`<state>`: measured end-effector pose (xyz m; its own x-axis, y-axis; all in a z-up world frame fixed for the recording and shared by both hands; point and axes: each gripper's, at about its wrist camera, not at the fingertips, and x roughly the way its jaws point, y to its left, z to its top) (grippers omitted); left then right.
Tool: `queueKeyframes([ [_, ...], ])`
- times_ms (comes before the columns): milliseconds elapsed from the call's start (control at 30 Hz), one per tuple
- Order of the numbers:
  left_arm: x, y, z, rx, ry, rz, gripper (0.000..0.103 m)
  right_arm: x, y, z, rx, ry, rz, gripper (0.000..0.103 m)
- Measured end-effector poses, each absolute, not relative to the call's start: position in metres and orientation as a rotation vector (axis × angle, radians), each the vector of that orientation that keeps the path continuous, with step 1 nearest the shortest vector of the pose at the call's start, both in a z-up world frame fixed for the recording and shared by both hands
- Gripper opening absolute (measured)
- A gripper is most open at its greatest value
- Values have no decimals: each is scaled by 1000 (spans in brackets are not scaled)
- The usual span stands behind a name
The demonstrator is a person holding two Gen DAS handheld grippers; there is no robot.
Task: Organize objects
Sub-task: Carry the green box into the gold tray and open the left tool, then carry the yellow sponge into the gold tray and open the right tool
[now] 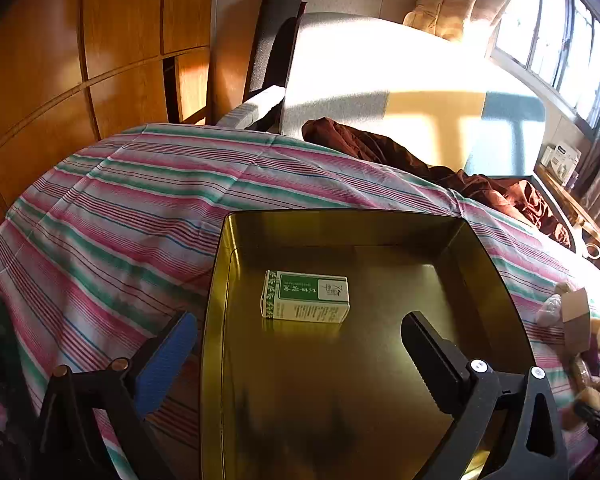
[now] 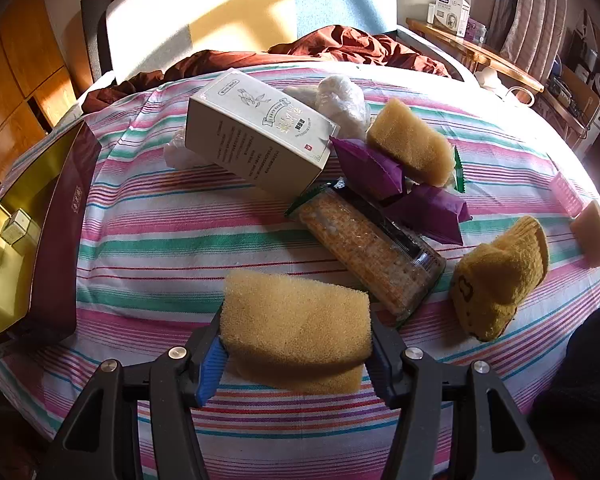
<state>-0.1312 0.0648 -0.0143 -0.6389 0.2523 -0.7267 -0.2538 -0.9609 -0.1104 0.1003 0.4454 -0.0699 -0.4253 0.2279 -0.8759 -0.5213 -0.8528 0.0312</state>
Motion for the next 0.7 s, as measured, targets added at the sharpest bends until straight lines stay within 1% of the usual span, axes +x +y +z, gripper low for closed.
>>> queueKeyframes([
  [300, -58, 42, -11, -1093, -18, 2612, 103, 95, 439, -73, -1348, 369, 2289, 59],
  [700, -24, 7, -26, -1156, -63, 2637, 103, 94, 435, -69, -1345, 341, 2292, 57],
])
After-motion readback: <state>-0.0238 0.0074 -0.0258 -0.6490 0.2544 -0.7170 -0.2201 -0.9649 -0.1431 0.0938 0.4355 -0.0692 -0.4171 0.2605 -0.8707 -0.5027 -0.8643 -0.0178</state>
